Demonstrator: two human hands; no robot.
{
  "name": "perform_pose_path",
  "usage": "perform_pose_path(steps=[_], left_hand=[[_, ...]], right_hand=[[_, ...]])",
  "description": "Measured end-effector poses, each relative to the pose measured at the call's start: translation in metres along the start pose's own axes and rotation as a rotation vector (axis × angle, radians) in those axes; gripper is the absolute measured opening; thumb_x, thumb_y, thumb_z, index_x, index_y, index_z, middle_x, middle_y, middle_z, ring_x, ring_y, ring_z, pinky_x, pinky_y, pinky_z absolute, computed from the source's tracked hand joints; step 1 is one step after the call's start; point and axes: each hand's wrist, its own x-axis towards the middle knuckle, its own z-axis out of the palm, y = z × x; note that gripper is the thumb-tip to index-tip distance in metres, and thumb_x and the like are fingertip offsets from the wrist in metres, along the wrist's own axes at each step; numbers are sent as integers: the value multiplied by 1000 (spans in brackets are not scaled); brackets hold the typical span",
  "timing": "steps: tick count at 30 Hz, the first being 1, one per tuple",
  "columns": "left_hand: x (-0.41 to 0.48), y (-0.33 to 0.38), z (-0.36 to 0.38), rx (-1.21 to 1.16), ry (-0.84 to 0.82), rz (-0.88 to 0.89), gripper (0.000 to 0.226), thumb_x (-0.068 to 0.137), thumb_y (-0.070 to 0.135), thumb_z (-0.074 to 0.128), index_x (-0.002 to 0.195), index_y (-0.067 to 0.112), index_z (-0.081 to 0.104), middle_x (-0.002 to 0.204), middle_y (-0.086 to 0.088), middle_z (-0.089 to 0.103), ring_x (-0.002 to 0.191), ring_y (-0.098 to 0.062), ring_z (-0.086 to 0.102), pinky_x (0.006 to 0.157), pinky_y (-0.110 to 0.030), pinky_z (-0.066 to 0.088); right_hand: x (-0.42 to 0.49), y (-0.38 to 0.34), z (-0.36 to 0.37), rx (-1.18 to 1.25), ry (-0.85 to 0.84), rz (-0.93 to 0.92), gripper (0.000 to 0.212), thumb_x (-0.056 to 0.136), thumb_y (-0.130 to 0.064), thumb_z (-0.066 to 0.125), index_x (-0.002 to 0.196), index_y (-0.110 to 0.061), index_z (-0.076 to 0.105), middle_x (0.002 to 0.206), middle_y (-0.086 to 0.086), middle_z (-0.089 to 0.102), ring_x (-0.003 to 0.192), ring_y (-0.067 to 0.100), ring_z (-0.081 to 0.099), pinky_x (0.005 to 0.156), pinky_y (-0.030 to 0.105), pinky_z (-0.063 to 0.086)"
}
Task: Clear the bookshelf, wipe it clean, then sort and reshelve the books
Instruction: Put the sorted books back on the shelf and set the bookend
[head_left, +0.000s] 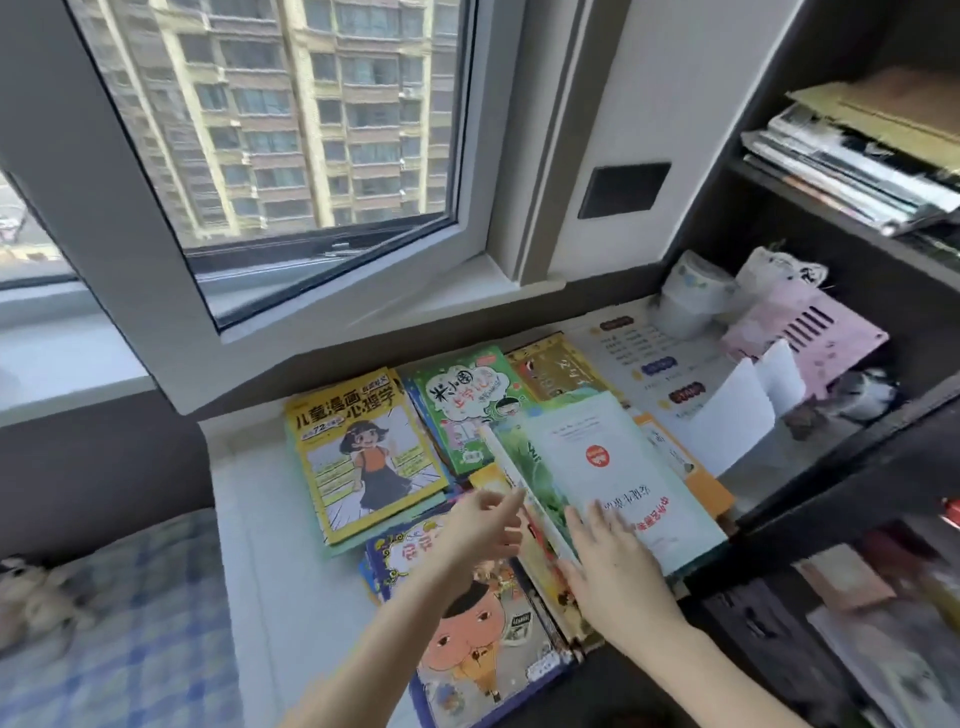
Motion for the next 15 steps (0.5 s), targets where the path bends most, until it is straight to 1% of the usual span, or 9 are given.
perform_pose_path(steps=[1,3,5,7,8,10,12,13,15], left_hand=[[7,4,5,-10,-31,-7,34,92,39,59,102,6,58,97,-15,67,80,-23,70,75,-33,60],[17,7,16,-5,-42,-23,34,91,36,61,101,4,55,93,-17,67,79,-25,71,70,-35,61],[22,8,21,-15,-38,-23,20,94,28,59,94,9,53,87,-9,65,75,-21,69,63,-29,60],[27,6,20,-24,-56,-31,15,94,24,59,92,11,53,86,-5,63,71,-17,66,56,-24,57],[31,5,18,-43,-81,-32,17,93,25,61,95,8,56,87,-7,64,70,-18,67,56,-24,56],[38,7,16,-107,-143,-56,26,91,27,63,103,4,61,89,-10,72,75,-23,72,61,-29,58],[44,7,17,-172,-152,-77,27,92,31,63,104,7,64,92,-9,75,79,-23,73,63,-30,58],[45,7,19,-184,-125,-82,27,92,33,61,104,9,64,93,-7,75,80,-22,73,62,-29,58],[46,8,26,-176,-49,-102,31,93,40,58,104,11,63,92,-3,72,79,-19,71,59,-29,56]], right_hand=[[-1,0,-4,36,-26,-5,59,104,-35,31,154,-14,9,160,15,10,147,31,14,119,39,17],[-3,2,-10,68,-46,2,55,104,-32,30,154,-19,13,160,10,13,147,26,16,118,34,20],[-5,3,-20,125,-8,2,48,102,-37,36,148,-25,34,151,4,38,138,21,38,109,31,34],[3,13,-32,204,128,110,46,97,-49,38,139,-32,48,133,-8,58,118,13,56,92,28,44],[9,21,-36,228,209,183,51,95,-54,41,139,-31,47,132,-10,59,116,14,58,89,28,45],[30,47,-33,237,205,321,71,87,-61,53,145,-24,36,142,-6,49,125,20,50,93,32,44],[52,74,-23,371,37,419,107,63,-79,65,146,-21,30,145,-1,44,129,22,46,100,37,44],[59,85,-17,477,-3,435,121,45,-90,62,142,-22,35,140,-2,50,125,21,50,98,40,47],[70,104,0,571,27,459,112,32,-94,61,120,-25,52,114,-7,65,104,18,63,84,40,55]])
